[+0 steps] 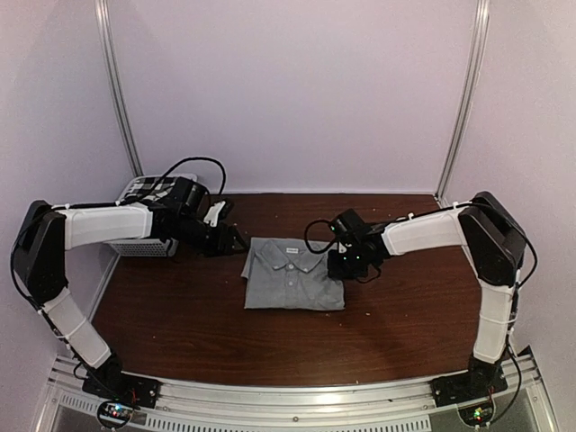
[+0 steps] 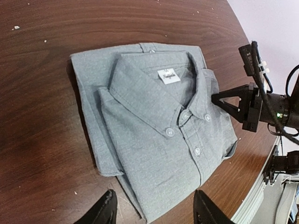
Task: Fold and stack the long sleeve shirts
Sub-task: Move the square-folded shirt to the corner of the board.
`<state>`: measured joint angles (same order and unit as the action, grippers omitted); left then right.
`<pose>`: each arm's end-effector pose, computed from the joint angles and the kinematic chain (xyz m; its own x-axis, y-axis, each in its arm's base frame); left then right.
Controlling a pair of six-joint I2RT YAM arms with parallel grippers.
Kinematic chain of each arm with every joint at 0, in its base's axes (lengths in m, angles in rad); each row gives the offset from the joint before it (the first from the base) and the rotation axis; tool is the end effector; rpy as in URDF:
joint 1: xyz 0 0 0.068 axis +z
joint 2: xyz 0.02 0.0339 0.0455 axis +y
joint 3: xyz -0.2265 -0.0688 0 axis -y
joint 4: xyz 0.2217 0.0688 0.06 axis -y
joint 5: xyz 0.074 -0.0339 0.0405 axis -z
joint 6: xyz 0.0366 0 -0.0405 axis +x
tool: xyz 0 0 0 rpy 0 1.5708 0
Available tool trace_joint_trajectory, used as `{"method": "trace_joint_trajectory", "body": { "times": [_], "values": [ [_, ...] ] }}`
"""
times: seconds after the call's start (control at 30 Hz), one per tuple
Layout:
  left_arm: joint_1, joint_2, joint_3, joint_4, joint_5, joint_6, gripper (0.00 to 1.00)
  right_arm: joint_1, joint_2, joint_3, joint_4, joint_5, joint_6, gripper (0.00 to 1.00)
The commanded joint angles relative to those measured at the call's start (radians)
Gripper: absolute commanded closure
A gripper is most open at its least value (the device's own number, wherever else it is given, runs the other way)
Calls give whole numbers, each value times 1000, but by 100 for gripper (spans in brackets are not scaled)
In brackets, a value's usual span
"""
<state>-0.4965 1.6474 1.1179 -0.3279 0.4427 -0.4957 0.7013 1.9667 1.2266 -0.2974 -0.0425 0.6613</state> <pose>0.2818 -0.1705 0.1982 -0.9068 0.0025 -0.4216 0.2792 0.7527 -0.5962 0.2799 0.2384 0.1221 -0.9253 0.0217 -0.3787 -0.1177 0.9326 0.3411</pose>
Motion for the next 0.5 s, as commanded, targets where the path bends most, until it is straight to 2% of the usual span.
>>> {"method": "trace_joint_trajectory", "body": {
  "times": [0.0, 0.3, 0.47],
  "values": [
    [4, -28, -27, 63, 44, -12, 43, 1, -43, -4, -171, 101, -37, 100],
    [4, -20, -29, 64, 67, -14, 44, -77, -293, -179, -393, 197, -104, 100],
    [4, -10, -24, 64, 71, -18, 44, -209, -439, -277, -501, 250, -86, 100]
  ]
}}
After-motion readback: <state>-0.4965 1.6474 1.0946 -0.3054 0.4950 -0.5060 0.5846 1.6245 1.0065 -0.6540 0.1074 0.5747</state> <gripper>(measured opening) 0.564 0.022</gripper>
